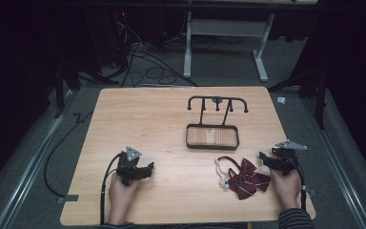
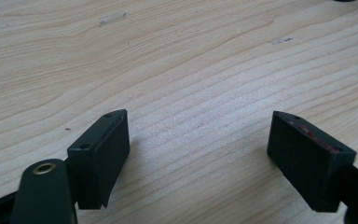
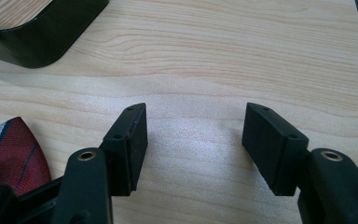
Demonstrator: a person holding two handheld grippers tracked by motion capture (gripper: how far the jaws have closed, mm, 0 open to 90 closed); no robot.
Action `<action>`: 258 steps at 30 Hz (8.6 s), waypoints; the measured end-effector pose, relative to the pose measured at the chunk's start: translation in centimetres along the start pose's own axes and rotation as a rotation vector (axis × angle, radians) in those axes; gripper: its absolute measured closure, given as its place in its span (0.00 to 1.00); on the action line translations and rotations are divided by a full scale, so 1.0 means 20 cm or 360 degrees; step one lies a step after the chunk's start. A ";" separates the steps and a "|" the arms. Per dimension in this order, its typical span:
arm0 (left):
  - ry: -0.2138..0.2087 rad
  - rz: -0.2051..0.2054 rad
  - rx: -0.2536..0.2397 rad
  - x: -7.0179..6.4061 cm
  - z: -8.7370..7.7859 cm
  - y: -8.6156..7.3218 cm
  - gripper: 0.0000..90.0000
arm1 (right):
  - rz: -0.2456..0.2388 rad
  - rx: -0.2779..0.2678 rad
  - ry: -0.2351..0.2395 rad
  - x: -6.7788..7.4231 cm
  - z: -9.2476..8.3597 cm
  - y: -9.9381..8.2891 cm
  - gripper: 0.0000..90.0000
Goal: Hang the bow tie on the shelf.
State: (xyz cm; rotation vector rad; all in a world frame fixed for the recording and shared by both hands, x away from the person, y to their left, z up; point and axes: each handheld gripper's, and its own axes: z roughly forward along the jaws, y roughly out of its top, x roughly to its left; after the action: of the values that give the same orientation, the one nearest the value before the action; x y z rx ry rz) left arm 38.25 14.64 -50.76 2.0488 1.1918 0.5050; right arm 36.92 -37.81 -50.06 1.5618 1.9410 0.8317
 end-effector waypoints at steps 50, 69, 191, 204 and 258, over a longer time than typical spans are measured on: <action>-0.0004 0.0002 0.0001 0.00 0.00 0.00 0.24 | -0.0012 -0.0022 0.0146 0.04 -0.11 0.00 0.65; -0.0004 0.0002 0.0001 0.00 0.00 0.00 0.24 | -0.0212 -0.0035 0.0415 0.26 -0.22 0.06 0.77; -0.0004 0.0003 0.0001 0.00 0.00 0.00 0.24 | -0.0698 -0.0292 0.0441 0.62 -0.44 0.65 1.00; -0.0004 0.0003 0.0001 0.00 0.00 0.00 0.24 | -0.0675 -0.0321 0.0479 0.63 -0.42 0.74 1.00; -0.0005 0.0003 0.0001 0.00 0.00 0.00 0.24 | -0.0513 -0.0299 0.0388 0.62 -0.20 1.00 1.00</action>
State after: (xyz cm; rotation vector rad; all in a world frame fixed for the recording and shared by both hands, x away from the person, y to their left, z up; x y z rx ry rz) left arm 38.20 14.66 -50.75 2.0505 1.1886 0.5024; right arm 44.83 -23.30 -32.86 1.0426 2.1380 1.0644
